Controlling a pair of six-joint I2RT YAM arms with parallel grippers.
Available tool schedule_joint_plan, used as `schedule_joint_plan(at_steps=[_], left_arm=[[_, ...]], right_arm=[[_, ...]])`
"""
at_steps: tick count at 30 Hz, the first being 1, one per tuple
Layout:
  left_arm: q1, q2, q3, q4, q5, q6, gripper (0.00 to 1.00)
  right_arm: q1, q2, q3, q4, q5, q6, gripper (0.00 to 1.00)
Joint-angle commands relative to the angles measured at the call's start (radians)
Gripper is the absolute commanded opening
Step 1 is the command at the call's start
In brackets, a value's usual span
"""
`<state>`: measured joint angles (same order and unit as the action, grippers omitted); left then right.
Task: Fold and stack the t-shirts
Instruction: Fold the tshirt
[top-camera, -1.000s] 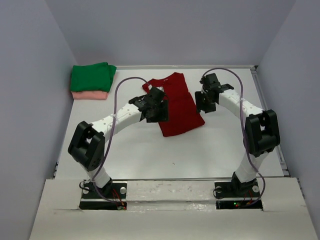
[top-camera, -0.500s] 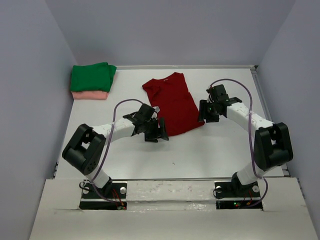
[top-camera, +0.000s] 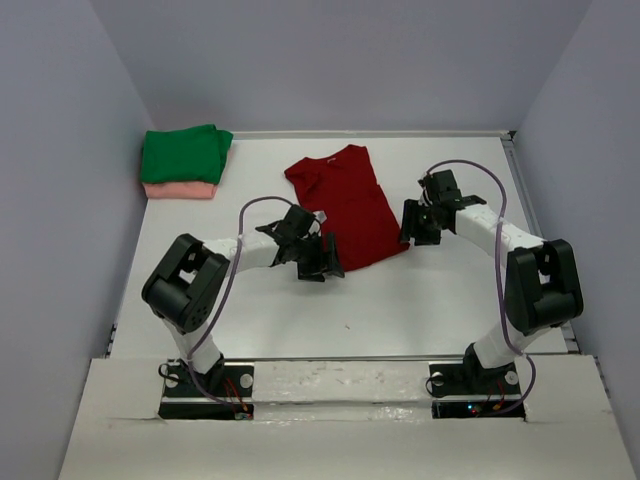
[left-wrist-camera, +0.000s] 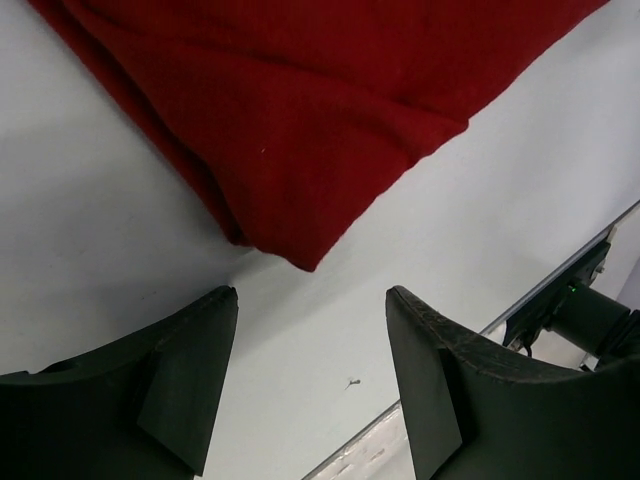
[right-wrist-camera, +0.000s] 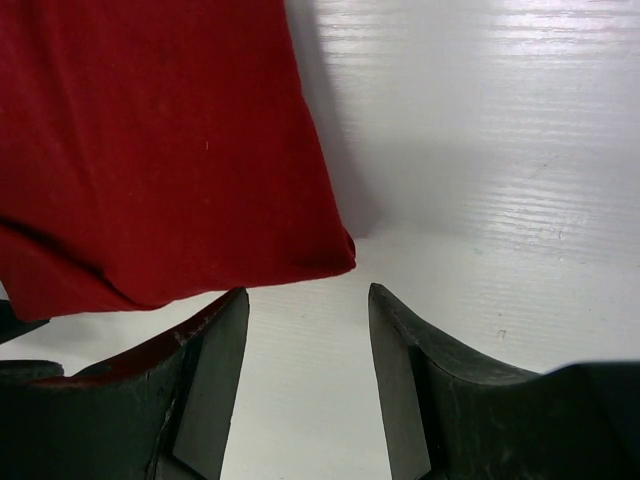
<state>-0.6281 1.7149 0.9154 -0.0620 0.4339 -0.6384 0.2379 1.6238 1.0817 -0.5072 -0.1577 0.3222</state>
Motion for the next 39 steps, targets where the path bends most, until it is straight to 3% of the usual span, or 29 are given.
schedule_joint_plan(at_steps=[1,24,39], left_arm=[[-0.001,0.032,0.060,0.001,0.006,0.017,0.73],[0.080,0.020,0.096,-0.073,-0.023,0.062,0.66],[0.080,0.034,0.060,-0.015,0.025,0.036,0.49]], right_arm=[[-0.018,-0.027,0.015,0.039,-0.013,-0.005,0.57],[-0.028,0.013,0.004,0.038,-0.002,-0.002,0.57],[-0.028,0.028,0.017,0.030,0.021,-0.002,0.57]])
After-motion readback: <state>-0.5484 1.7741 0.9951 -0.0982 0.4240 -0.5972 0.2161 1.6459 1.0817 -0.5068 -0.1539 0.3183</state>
